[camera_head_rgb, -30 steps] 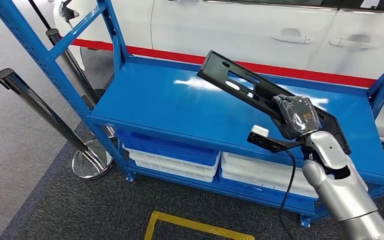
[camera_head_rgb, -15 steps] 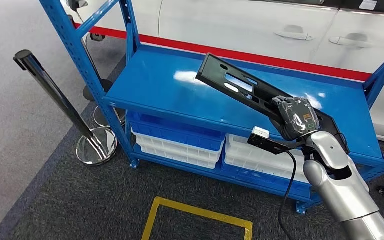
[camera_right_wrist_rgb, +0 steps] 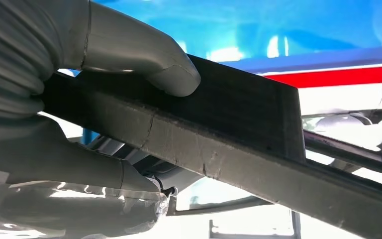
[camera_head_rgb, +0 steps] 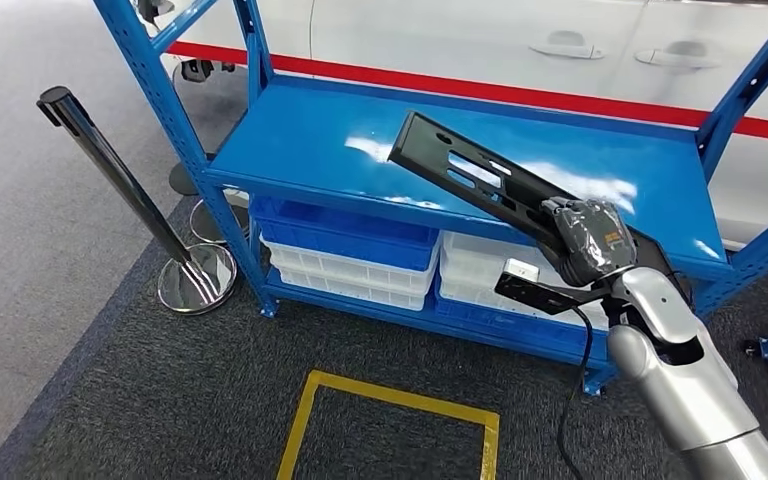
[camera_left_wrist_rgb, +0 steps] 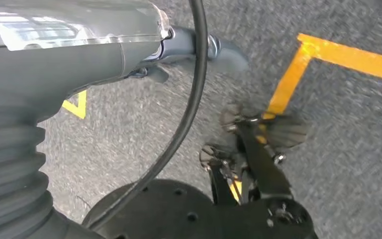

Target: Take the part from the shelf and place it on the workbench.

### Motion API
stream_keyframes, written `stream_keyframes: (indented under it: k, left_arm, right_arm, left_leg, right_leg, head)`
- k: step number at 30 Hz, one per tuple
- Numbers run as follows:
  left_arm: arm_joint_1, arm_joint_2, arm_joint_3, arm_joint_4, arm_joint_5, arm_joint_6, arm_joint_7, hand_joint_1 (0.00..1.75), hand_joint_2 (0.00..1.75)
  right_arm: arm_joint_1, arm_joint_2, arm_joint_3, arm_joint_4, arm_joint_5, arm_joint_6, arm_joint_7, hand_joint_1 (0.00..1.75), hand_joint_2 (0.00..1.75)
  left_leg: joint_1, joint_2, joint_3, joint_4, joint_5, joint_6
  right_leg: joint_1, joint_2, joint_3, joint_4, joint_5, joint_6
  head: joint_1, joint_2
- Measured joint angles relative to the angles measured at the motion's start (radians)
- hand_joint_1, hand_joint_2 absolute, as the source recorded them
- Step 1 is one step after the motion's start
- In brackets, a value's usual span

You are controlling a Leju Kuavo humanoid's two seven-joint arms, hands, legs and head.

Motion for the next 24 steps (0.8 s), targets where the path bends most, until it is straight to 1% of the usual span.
stream_keyframes:
  k: [1, 2, 3, 4, 5, 6, 7, 8, 9, 10, 11, 12, 13, 14, 15, 16, 17, 18, 19, 20, 21, 22, 23, 24]
  left_arm:
    - [-0.001, 0.000, -0.002, 0.000, 0.002, -0.001, -0.001, 0.00, 1.75]
    - [-0.002, 0.000, -0.004, 0.000, 0.004, -0.001, -0.001, 0.00, 1.75]
    - [-0.003, 0.001, -0.006, 0.001, 0.005, -0.002, -0.001, 0.00, 1.75]
    - [-0.004, 0.001, -0.007, 0.001, 0.007, -0.002, 0.000, 0.00, 1.75]
    - [-0.005, 0.001, -0.007, 0.001, 0.008, -0.003, 0.000, 0.00, 1.75]
    - [-0.006, 0.002, -0.008, 0.001, 0.010, -0.004, 0.000, 0.00, 1.75]
    - [-0.007, 0.002, -0.008, 0.001, 0.011, -0.005, 0.000, 0.00, 1.75]
    - [-0.008, 0.003, -0.008, 0.001, 0.012, -0.007, 0.000, 0.00, 1.75]
    - [-0.009, 0.004, -0.008, 0.001, 0.013, -0.008, 0.000, 0.00, 1.75]
    - [-0.008, 0.004, -0.009, 0.002, 0.014, -0.009, 0.000, 0.00, 1.75]
    - [-0.008, 0.004, -0.009, 0.002, 0.016, -0.010, 0.000, 0.00, 1.75]
    - [-0.008, 0.005, -0.009, 0.002, 0.018, -0.011, 0.001, 0.00, 1.75]
    - [-0.008, 0.005, -0.010, 0.002, 0.021, -0.011, 0.002, 0.00, 1.75]
    - [-0.008, 0.005, -0.010, 0.002, 0.023, -0.012, 0.002, 0.00, 1.75]
    - [-0.008, 0.005, -0.010, 0.002, 0.025, -0.012, 0.003, 0.00, 1.75]
    - [-0.008, 0.005, -0.011, 0.002, 0.026, -0.013, 0.004, 0.00, 1.75]
    - [-0.008, 0.005, -0.012, 0.002, 0.028, -0.013, 0.004, 0.00, 1.75]
    - [-0.008, 0.005, -0.014, 0.002, 0.030, -0.013, 0.004, 0.00, 1.75]
    - [-0.008, 0.005, -0.015, 0.002, 0.031, -0.013, 0.004, 0.00, 1.75]
    - [-0.008, 0.005, -0.017, 0.002, 0.033, -0.014, 0.004, 0.00, 1.75]
    - [-0.008, 0.005, -0.018, 0.002, 0.034, -0.015, 0.002, 0.00, 1.75]
    - [-0.009, 0.004, -0.018, 0.002, 0.035, -0.016, 0.000, 0.00, 1.75]
    - [-0.009, 0.004, -0.018, 0.002, 0.037, -0.019, -0.003, 0.00, 1.75]
    - [-0.009, 0.003, -0.019, 0.002, 0.040, -0.022, -0.007, 0.00, 1.75]
  right_arm:
    - [-0.002, 0.000, 0.001, 0.000, 0.002, 0.005, 0.003, 1.71, 1.75]
    - [-0.003, 0.001, 0.002, 0.000, 0.004, 0.011, 0.007, 1.71, 1.75]
    - [-0.004, 0.001, 0.004, 0.000, 0.006, 0.016, 0.011, 1.71, 1.75]
    - [-0.005, 0.001, 0.005, 0.000, 0.008, 0.019, 0.014, 1.71, 1.75]
    - [-0.005, 0.001, 0.006, -0.001, 0.009, 0.019, 0.015, 1.71, 1.75]
    - [-0.004, 0.001, 0.006, -0.002, 0.009, 0.018, 0.015, 1.71, 1.75]
    - [-0.005, 0.001, 0.006, -0.004, 0.009, 0.017, 0.014, 1.71, 1.75]
    - [-0.006, 0.001, 0.005, -0.006, 0.008, 0.016, 0.013, 1.71, 1.75]
    - [-0.008, 0.001, 0.005, -0.007, 0.007, 0.016, 0.012, 1.71, 1.75]
    - [-0.009, 0.001, 0.006, -0.008, 0.007, 0.016, 0.012, 1.71, 1.75]
    - [-0.009, 0.001, 0.006, -0.008, 0.006, 0.016, 0.012, 1.71, 1.75]
    - [-0.010, 0.001, 0.006, -0.008, 0.005, 0.016, 0.012, 1.71, 1.75]
    - [-0.010, 0.001, 0.006, -0.008, 0.005, 0.018, 0.012, 1.71, 1.75]
    - [-0.011, 0.001, 0.006, -0.008, 0.003, 0.019, 0.012, 1.71, 1.75]
    - [-0.011, 0.001, 0.006, -0.007, 0.002, 0.020, 0.012, 1.71, 1.75]
    - [-0.011, 0.001, 0.006, -0.006, 0.000, 0.021, 0.012, 1.71, 1.75]
    - [-0.010, 0.001, 0.007, -0.004, -0.001, 0.020, 0.011, 1.71, 1.75]
    - [-0.010, 0.001, 0.008, -0.002, -0.001, 0.021, 0.011, 1.71, 1.75]
    - [-0.011, 0.001, 0.009, -0.001, -0.001, 0.023, 0.011, 1.71, 1.75]
    - [-0.013, 0.001, 0.011, 0.000, -0.001, 0.025, 0.012, 1.71, 1.75]
    - [-0.017, 0.001, 0.013, 0.000, 0.000, 0.028, 0.013, 1.71, 1.75]
    - [-0.022, 0.001, 0.015, -0.001, 0.001, 0.030, 0.014, 1.71, 1.75]
    - [-0.026, 0.002, 0.016, -0.001, 0.001, 0.031, 0.015, 1.71, 1.75]
    - [-0.030, 0.002, 0.017, -0.002, 0.001, 0.031, 0.016, 1.71, 1.75]
  left_leg:
    - [0.004, 0.000, -0.012, 0.064, -0.039, -0.005]
    - [0.007, 0.000, -0.015, 0.114, -0.054, -0.009]
    - [0.010, 0.000, -0.004, 0.136, -0.044, -0.012]
    - [0.012, 0.000, 0.024, 0.125, -0.020, -0.014]
    - [0.014, 0.000, 0.068, 0.080, 0.005, -0.013]
    - [0.014, -0.001, 0.127, 0.010, 0.013, -0.011]
    - [0.013, -0.003, 0.182, -0.065, 0.007, -0.006]
    - [0.010, -0.005, 0.219, -0.121, -0.003, -0.001]
    - [0.006, -0.007, 0.238, -0.156, -0.013, 0.005]
    - [0.003, -0.007, 0.237, -0.169, -0.009, 0.012]
    - [0.004, -0.006, 0.230, -0.171, 0.003, 0.020]
    - [0.004, -0.004, 0.224, -0.176, 0.014, 0.029]
    - [0.005, -0.002, 0.214, -0.180, 0.028, 0.040]
    - [0.006, 0.001, 0.203, -0.182, 0.042, 0.048]
    - [0.003, 0.003, 0.189, -0.182, 0.054, 0.054]
    - [0.001, 0.003, 0.172, -0.181, 0.066, 0.058]
    - [-0.002, 0.004, 0.155, -0.180, 0.078, 0.059]
    - [-0.004, 0.004, 0.137, -0.177, 0.090, 0.059]
    - [-0.006, 0.004, 0.120, -0.174, 0.100, 0.058]
    - [-0.007, 0.004, 0.103, -0.169, 0.110, 0.056]
    - [-0.008, 0.004, 0.089, -0.163, 0.118, 0.054]
    - [-0.009, 0.004, 0.076, -0.156, 0.123, 0.051]
    - [-0.011, 0.004, 0.067, -0.151, 0.130, 0.046]
    - [-0.011, 0.004, 0.063, -0.149, 0.135, 0.040]
  right_leg:
    - [0.000, 0.000, -0.016, 0.001, 0.013, 0.000]
    - [-0.001, 0.000, -0.033, 0.003, 0.025, 0.001]
    - [-0.002, 0.001, -0.050, 0.005, 0.036, 0.004]
    - [-0.003, 0.001, -0.067, 0.007, 0.047, 0.007]
    - [-0.004, 0.001, -0.081, 0.009, 0.058, 0.012]
    - [-0.004, 0.001, -0.093, 0.011, 0.067, 0.017]
    - [-0.004, 0.000, -0.101, 0.013, 0.076, 0.023]
    - [-0.005, -0.001, -0.105, 0.012, 0.086, 0.030]
    - [-0.005, -0.002, -0.107, 0.009, 0.096, 0.037]
    - [-0.006, -0.003, -0.107, 0.004, 0.107, 0.044]
    - [-0.007, -0.004, -0.108, 0.000, 0.112, 0.051]
    - [-0.008, -0.003, -0.114, 0.005, 0.102, 0.056]
    - [-0.009, -0.002, -0.124, 0.025, 0.072, 0.059]
    - [-0.010, -0.002, -0.139, 0.066, 0.024, 0.060]
    - [-0.009, -0.001, -0.156, 0.123, -0.030, 0.061]
    - [-0.008, 0.000, -0.171, 0.190, -0.073, 0.063]
    - [-0.008, 0.001, -0.180, 0.247, -0.094, 0.064]
    - [-0.007, 0.002, -0.176, 0.279, -0.091, 0.065]
    - [-0.006, 0.002, -0.156, 0.280, -0.070, 0.064]
    - [-0.004, 0.002, -0.118, 0.246, -0.043, 0.061]
    - [-0.002, 0.002, -0.066, 0.187, -0.028, 0.056]
    - [0.002, 0.002, -0.012, 0.115, -0.031, 0.050]
    - [0.005, 0.001, 0.028, 0.057, -0.042, 0.045]
    - [0.009, 0.000, 0.051, 0.018, -0.055, 0.039]
  head:
    - [0.000, 0.000]
    - [0.000, 0.000]
    - [0.000, 0.000]
    - [0.000, 0.000]
    - [0.000, 0.000]
    - [0.000, 0.000]
    - [0.000, 0.000]
    - [0.000, 0.000]
    - [0.000, 0.000]
    - [0.000, 0.000]
    - [0.000, 0.000]
    - [0.000, 0.000]
    - [0.000, 0.000]
    - [0.000, 0.000]
    - [0.000, 0.000]
    - [0.000, 0.000]
    - [0.000, 0.000]
    - [0.000, 0.000]
    - [0.000, 0.000]
    - [0.000, 0.000]
    - [0.000, 0.000]
    - [0.000, 0.000]
    - [0.000, 0.000]
    - [0.000, 0.000]
